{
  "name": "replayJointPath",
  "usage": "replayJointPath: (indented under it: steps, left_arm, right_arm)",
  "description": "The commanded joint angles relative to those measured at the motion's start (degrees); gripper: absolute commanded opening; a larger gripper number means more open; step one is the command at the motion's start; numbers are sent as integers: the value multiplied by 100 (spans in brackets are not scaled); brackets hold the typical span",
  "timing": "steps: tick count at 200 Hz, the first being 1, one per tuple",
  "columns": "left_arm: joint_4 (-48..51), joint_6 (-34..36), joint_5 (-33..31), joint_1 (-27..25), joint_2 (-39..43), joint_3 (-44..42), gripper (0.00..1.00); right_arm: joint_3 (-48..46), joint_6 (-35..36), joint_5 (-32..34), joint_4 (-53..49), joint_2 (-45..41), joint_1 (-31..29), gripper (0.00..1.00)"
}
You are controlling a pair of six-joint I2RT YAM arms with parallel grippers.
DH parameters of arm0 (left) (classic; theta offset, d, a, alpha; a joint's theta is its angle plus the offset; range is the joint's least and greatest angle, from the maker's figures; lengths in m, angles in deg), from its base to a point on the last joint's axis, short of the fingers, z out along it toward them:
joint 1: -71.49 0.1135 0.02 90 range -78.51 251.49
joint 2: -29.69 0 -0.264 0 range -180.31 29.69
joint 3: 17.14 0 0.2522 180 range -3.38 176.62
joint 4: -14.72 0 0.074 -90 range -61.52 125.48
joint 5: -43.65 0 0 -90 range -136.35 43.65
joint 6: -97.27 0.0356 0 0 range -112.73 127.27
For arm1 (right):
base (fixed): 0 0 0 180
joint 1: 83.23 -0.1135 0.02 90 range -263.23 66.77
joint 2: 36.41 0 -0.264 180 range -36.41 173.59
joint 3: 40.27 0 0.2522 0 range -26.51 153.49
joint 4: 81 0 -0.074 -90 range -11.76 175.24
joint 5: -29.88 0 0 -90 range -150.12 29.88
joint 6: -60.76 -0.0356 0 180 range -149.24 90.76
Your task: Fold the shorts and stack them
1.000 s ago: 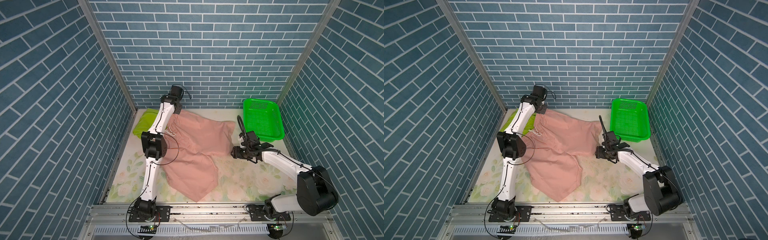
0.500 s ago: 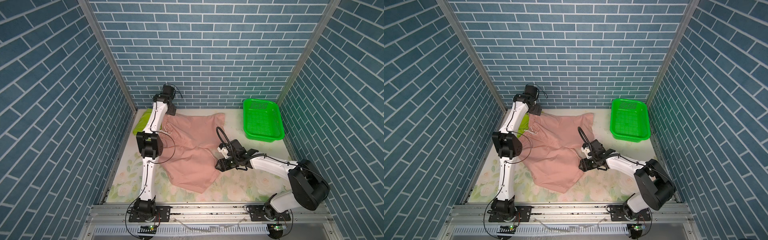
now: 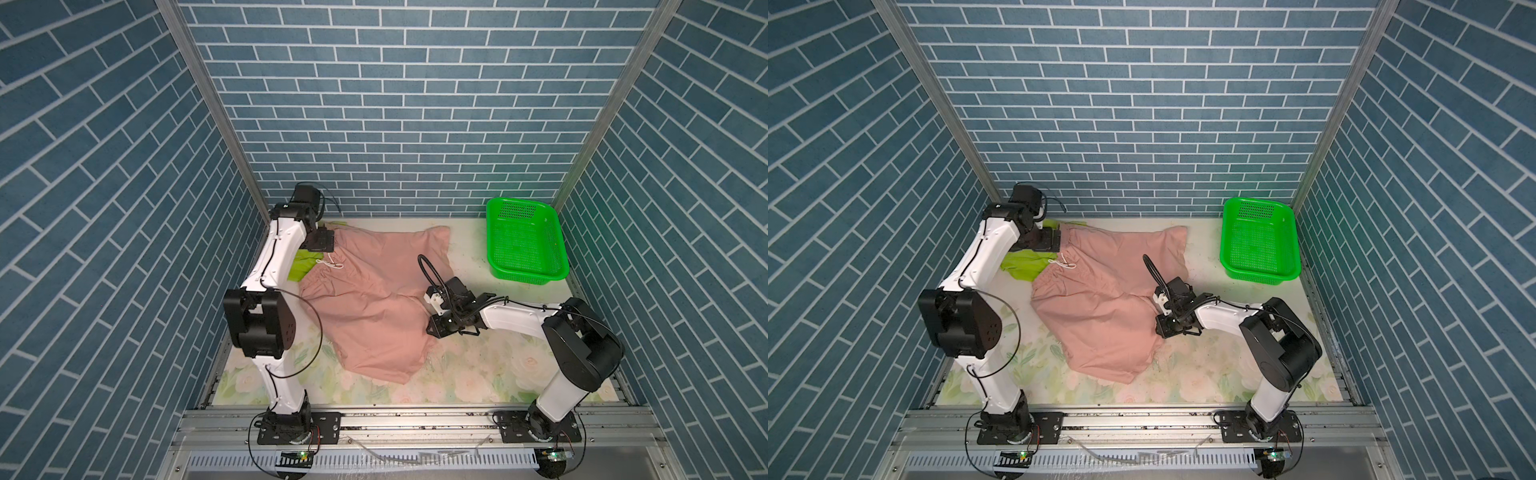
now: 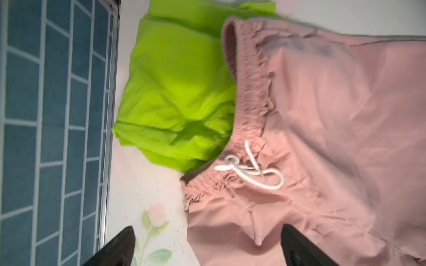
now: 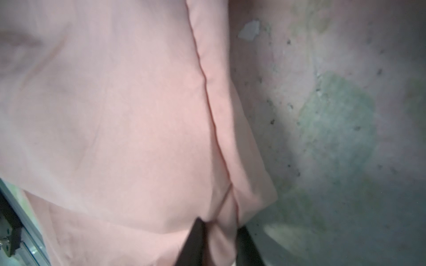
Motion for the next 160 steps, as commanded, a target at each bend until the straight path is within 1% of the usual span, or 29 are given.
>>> replayJointPath:
  steps: [1, 20, 34, 42, 57, 82, 92, 103, 107, 115, 128, 137, 145, 160]
  left_arm:
    - [-369, -277, 206, 55, 112, -680, 100]
    - [-600, -397, 274, 55, 242, -1222, 100]
    - [-815, -462, 281, 55, 302, -1540, 100]
    - [-876, -468, 286, 55, 287, -1645, 100]
    - [-898, -477, 318, 55, 222, -1727, 100]
    - [-1006, -477, 319, 55, 153, -1909, 100]
    - [-1040, -485, 322, 64, 120, -1943, 100]
    - [-1048, -502, 310, 64, 60, -1951, 100]
    - [-1055, -503, 316, 64, 37, -1953, 100]
    - [-1057, -512, 333, 64, 11, -1953, 100]
    - [-1082, -512, 400, 64, 21, -1993, 100]
    - [-1108, -513, 407, 64, 60, -2035, 100]
    - [-1117, -512, 384, 64, 104, -2062, 100]
    - [-1115, -520, 366, 70, 206, -2097, 100]
  right_arm:
    - [633, -30, 986, -1338, -8, -59, 0]
    - [1434, 50, 2180, -2743, -33, -309, 0]
    - [1936, 133, 2678, -3574, 35, -557, 0]
    - [2141, 144, 2774, -3944, 82, -683, 0]
    - [2451, 129, 2742, -4500, 182, -802, 0]
    - [3120, -3, 3117, -5564, 471, -933, 0]
    - [3355, -42, 3219, -5713, 577, -1003, 0]
    - [3487, -117, 3235, -5624, 703, -1072, 0]
    - [3509, -118, 3193, -5583, 764, -1090, 6]
    - [3557, -134, 3174, -5534, 927, -1132, 22]
    - [3535, -123, 3171, -5422, 1104, -1139, 38]
    - [3502, -120, 3207, -5276, 1095, -1132, 46]
    - [3441, -75, 3060, -5027, 950, -1119, 53]
    - [3140, -33, 2576, -4262, 422, -1080, 59]
